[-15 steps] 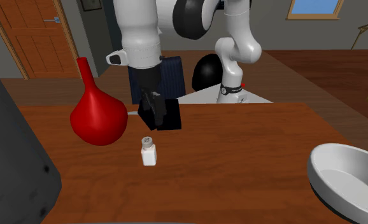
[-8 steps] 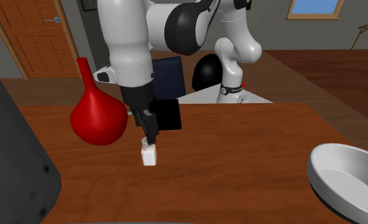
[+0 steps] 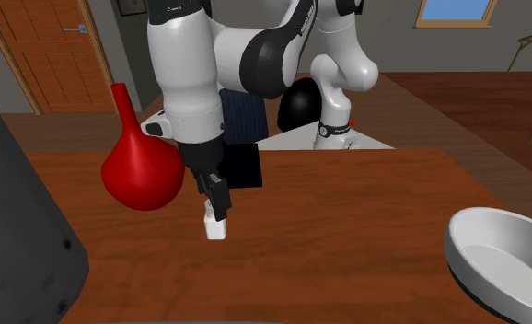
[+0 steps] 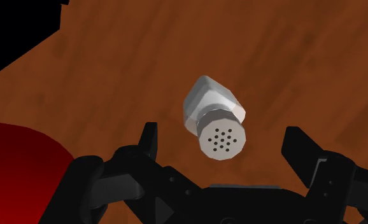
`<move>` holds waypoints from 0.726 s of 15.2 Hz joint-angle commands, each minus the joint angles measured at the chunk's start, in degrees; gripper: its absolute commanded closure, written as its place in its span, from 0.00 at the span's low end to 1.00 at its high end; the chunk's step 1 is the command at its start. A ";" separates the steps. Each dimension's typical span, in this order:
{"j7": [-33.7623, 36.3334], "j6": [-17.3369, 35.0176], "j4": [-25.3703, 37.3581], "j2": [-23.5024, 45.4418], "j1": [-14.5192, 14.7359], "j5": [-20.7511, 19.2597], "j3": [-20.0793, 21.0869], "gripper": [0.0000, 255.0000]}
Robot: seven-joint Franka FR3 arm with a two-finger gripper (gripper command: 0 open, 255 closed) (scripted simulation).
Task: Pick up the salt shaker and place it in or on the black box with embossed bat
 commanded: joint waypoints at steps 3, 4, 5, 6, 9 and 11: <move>0.01 0.05 -0.02 0.01 0.00 0.00 0.00 0.00; 0.00 0.04 -0.02 0.01 0.00 0.00 0.00 0.00; 0.00 0.04 -0.02 0.01 0.00 0.00 0.00 1.00; 0.00 0.04 -0.02 0.01 0.00 0.00 0.00 1.00; 0.00 0.04 -0.02 0.01 0.00 0.00 0.00 1.00; 0.00 0.05 -0.04 0.00 0.00 0.00 0.00 1.00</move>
